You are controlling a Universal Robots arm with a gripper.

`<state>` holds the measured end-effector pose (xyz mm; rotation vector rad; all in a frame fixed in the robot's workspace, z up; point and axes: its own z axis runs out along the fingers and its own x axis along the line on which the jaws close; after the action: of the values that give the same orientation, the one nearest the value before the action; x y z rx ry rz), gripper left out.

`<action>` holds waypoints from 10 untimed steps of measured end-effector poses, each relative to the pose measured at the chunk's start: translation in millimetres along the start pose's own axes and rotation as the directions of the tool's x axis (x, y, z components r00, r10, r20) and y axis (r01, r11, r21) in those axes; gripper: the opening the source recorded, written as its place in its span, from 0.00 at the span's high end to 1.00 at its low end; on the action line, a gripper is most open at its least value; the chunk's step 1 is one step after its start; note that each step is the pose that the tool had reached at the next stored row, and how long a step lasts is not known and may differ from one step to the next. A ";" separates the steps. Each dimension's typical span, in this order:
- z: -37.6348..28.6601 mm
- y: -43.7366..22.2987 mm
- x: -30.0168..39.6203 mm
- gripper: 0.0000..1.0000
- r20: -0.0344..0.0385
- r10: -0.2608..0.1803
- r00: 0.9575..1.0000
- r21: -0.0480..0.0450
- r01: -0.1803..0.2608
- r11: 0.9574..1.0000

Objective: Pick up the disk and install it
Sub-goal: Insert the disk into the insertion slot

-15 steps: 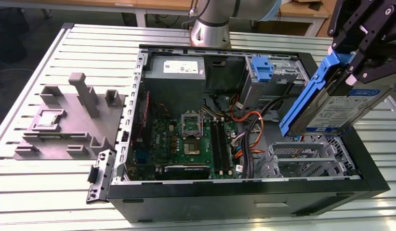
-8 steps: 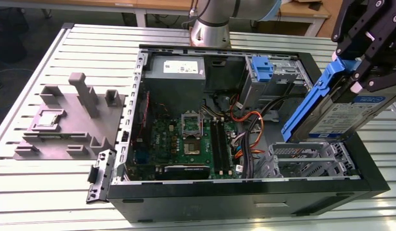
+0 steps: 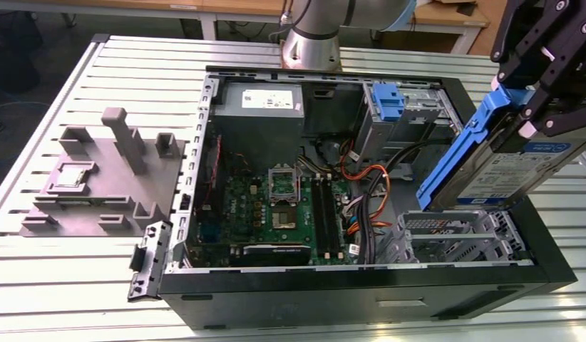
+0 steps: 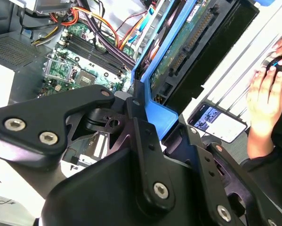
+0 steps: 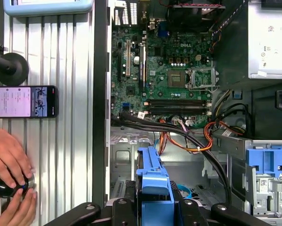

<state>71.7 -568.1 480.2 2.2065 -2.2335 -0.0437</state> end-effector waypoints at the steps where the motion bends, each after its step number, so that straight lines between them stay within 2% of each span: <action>1: 0.3 0.0 0.0 0.63 0.000 0.000 1.000 0.000 0.000 1.000; 10: 13.7 -0.3 0.2 0.63 0.000 0.000 1.000 0.000 0.000 1.000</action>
<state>71.7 -568.1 466.5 2.2065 -2.2336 -0.0435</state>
